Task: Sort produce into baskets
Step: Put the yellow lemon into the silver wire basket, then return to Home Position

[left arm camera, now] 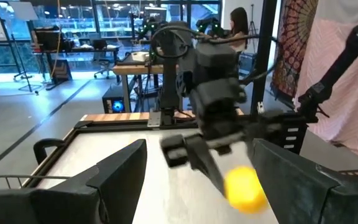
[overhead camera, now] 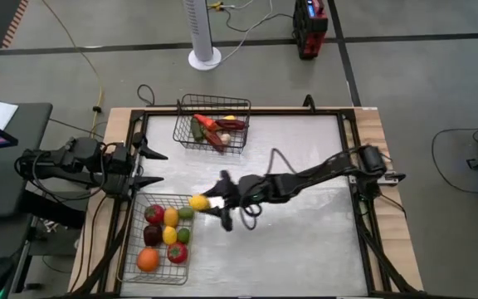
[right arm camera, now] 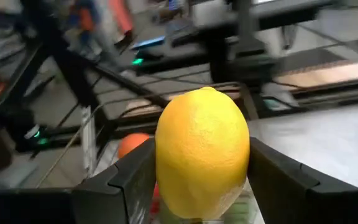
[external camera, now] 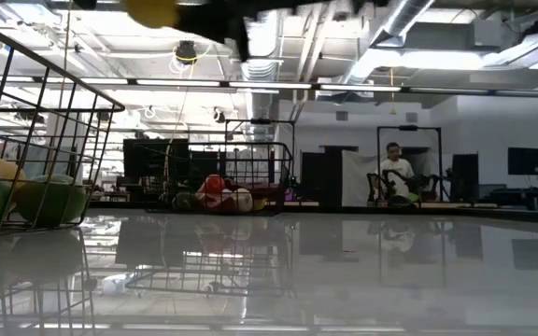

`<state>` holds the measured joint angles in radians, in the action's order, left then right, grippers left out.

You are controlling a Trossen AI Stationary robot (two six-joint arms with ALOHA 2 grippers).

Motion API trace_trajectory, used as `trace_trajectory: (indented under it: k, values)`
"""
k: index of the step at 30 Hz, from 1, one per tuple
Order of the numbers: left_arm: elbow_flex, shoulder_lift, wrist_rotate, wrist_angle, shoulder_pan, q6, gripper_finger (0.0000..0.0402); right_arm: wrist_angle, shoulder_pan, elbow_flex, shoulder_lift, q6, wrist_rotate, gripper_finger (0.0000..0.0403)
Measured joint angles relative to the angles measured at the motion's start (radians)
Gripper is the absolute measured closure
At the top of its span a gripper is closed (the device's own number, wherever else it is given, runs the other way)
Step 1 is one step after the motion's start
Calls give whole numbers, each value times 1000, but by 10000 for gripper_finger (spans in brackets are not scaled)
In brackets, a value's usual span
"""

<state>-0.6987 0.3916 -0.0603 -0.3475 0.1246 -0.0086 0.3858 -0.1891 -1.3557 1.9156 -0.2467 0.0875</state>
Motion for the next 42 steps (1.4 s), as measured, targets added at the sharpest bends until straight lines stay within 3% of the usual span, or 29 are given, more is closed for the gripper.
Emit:
trace_trajectory:
  k: [6, 14, 22, 26, 29, 32, 36, 42]
  values:
    - [0, 0, 0, -3, 0, -1, 123, -159, 0, -262, 183, 45, -111, 152]
    - [0, 0, 0, -1, 0, -1, 123, -291, 2, -474, 342, 72, -116, 127]
    - [0, 0, -65, 7, 0, 47, 123, -383, 15, -506, 320, 91, -115, 48]
    - [33, -10, -87, 51, 0, 84, 123, -492, 14, -505, 257, 165, -7, 29]
    - [105, -43, -84, 177, 0, 107, 123, -530, 14, -505, 213, 208, 55, 27]
    - [161, -86, -117, 249, 0, 125, 123, -518, 15, -447, 160, 233, 84, 28]
    - [204, -136, -224, 258, 0, 139, 123, -467, 18, -264, 57, 225, 189, 30]
    - [319, -176, -253, 428, 0, 139, 123, -105, 50, 127, -129, 160, 229, 30]
